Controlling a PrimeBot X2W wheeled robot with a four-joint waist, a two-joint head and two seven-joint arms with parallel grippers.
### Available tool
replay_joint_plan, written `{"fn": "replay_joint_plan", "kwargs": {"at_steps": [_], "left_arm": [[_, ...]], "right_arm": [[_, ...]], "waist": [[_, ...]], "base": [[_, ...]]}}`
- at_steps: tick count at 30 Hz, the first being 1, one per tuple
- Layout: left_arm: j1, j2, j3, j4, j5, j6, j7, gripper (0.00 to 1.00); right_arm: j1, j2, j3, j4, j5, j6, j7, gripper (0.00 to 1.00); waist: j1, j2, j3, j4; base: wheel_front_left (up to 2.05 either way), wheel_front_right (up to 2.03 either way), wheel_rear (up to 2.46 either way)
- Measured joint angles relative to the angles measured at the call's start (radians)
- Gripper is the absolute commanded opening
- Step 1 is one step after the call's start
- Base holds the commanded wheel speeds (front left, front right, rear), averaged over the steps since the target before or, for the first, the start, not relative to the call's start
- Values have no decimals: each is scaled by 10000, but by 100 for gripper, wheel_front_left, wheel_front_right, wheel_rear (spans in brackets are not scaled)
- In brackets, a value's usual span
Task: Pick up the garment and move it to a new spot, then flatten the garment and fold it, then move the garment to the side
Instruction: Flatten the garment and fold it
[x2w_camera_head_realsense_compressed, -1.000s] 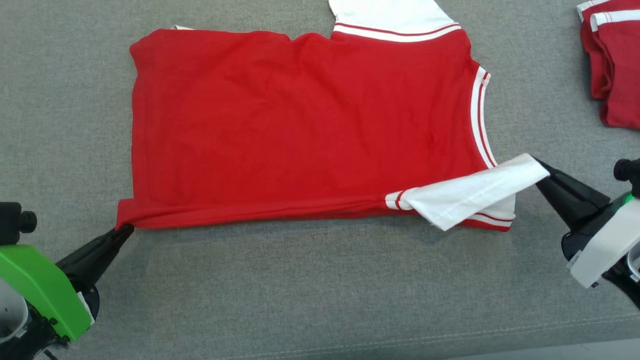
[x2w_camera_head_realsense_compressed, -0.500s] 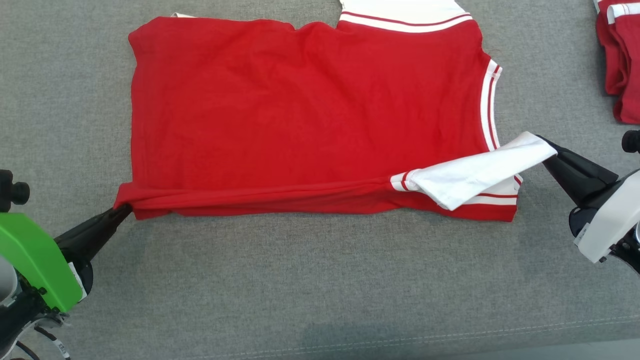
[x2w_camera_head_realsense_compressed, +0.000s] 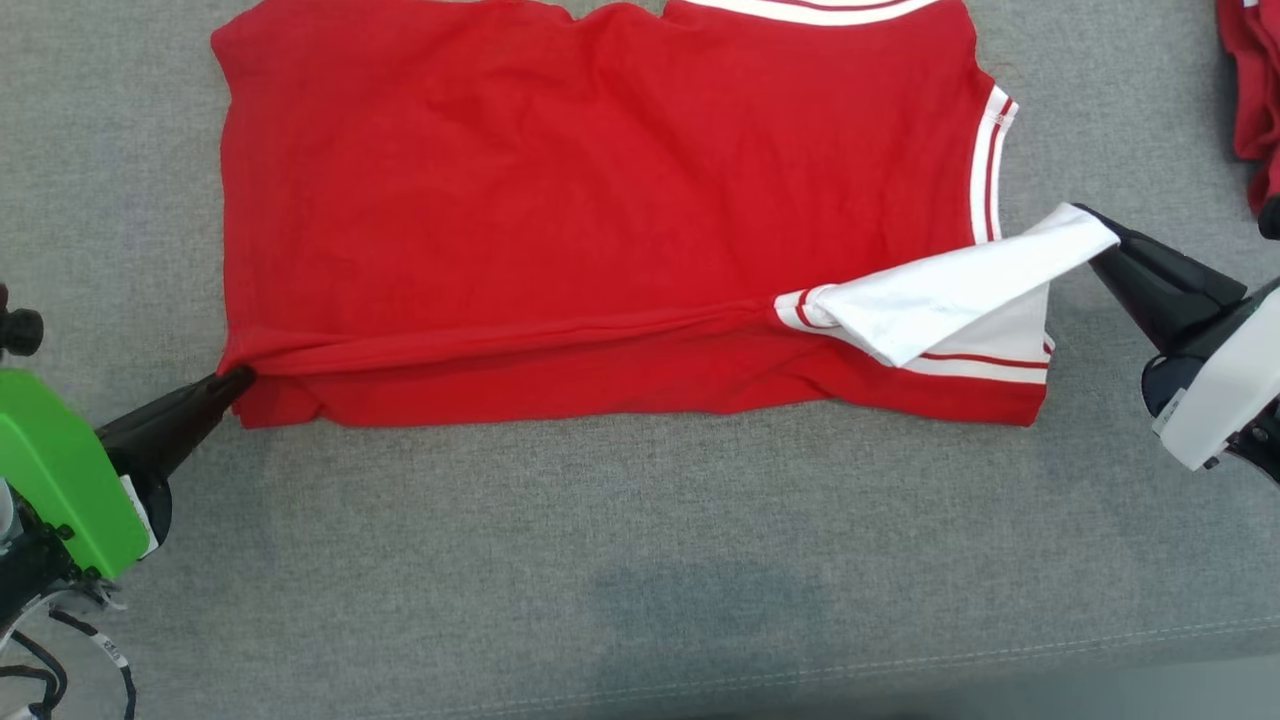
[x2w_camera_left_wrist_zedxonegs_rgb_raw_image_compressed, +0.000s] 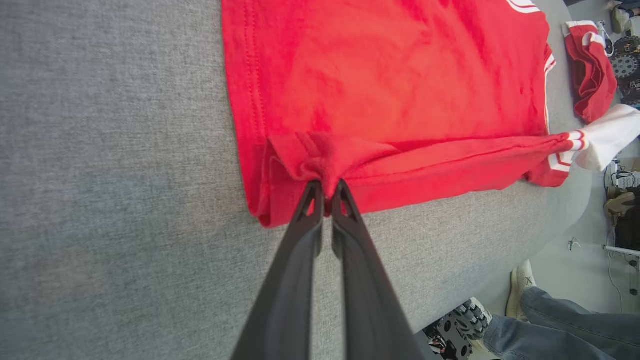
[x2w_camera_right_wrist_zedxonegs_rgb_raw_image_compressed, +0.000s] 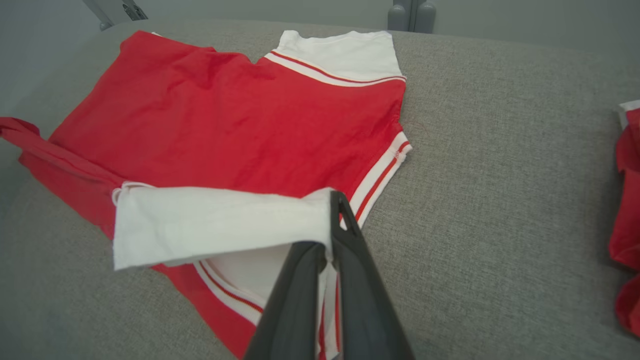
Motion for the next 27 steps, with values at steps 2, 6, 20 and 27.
{"fn": "replay_joint_plan", "kwargs": {"at_steps": [2, 6, 20, 27], "left_arm": [[-135, -4, -111, 19, -84, 25, 86, 0], [-383, -8, -173, 167, -84, 54, 125, 0], [-1041, -407, -276, 991, -54, 182, 153, 93], [-1343, -771, -165, 1312, 221, 188, -274, 100]], "right_arm": [[-148, 2, 12, 4, 0, 0, 2, 0], [-426, 17, 81, 40, 0, 0, 6, 0], [-742, 360, 230, 543, -33, 0, -109, 94], [-1105, 623, 148, 800, -391, -4, -652, 100]], "waist": [[0, 0, 113, -19], [0, 0, 314, -58], [0, 0, 575, -136], [0, 0, 523, -165]], "base": [[0, 0, 0], [0, 0, 0], [0, 0, 0], [0, 0, 0]]}}
